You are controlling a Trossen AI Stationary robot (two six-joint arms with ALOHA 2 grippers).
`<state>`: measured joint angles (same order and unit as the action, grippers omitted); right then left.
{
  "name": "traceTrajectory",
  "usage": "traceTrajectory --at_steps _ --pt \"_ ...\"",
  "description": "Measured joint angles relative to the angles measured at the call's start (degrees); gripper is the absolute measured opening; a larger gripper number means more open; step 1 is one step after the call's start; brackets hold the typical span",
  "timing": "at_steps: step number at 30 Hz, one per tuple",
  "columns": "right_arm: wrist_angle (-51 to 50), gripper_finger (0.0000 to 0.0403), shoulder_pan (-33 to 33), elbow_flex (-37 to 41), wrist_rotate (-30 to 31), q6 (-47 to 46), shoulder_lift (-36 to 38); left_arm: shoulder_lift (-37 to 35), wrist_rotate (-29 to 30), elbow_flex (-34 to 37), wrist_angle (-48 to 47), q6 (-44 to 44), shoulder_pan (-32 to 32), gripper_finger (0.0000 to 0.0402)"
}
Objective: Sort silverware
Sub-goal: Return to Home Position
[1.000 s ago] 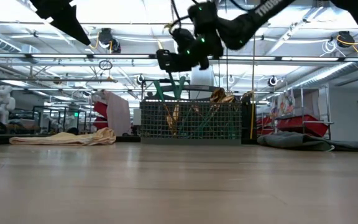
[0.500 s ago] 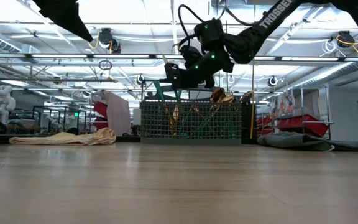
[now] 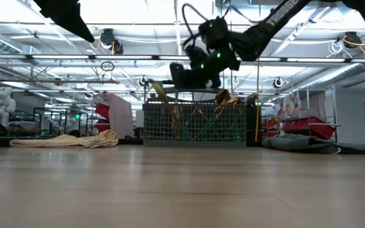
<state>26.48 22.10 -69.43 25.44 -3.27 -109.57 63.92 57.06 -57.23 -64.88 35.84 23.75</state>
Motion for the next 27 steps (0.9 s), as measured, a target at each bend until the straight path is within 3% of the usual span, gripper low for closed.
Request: traceTrajectory --at_steps 7,9,14,17,21,27 --pt "-5.3 0.0166 -3.8 0.0 -1.8 4.0 11.3 0.0 2.5 0.0 0.0 1.3 0.0 0.0008" --pt "-10.7 0.0165 -5.4 0.0 -7.4 5.5 16.5 0.0 6.8 0.0 0.1 1.3 0.8 0.0008" --pt "-33.2 0.0160 -10.0 -0.1 -25.7 11.4 31.0 -0.5 24.6 0.0 1.2 2.5 7.1 0.0008" --pt "-48.0 0.0160 -12.4 -0.1 -31.5 11.8 40.1 -3.1 30.7 0.0 0.5 4.8 13.0 0.0008" --pt "-59.9 0.0160 -16.1 1.2 -33.1 7.7 52.6 -10.6 31.5 0.0 -2.8 7.3 21.8 0.0008" --pt "-52.0 0.0160 -20.5 14.6 -32.3 4.9 74.0 -23.2 24.0 0.0 -1.8 3.9 34.4 0.0008"
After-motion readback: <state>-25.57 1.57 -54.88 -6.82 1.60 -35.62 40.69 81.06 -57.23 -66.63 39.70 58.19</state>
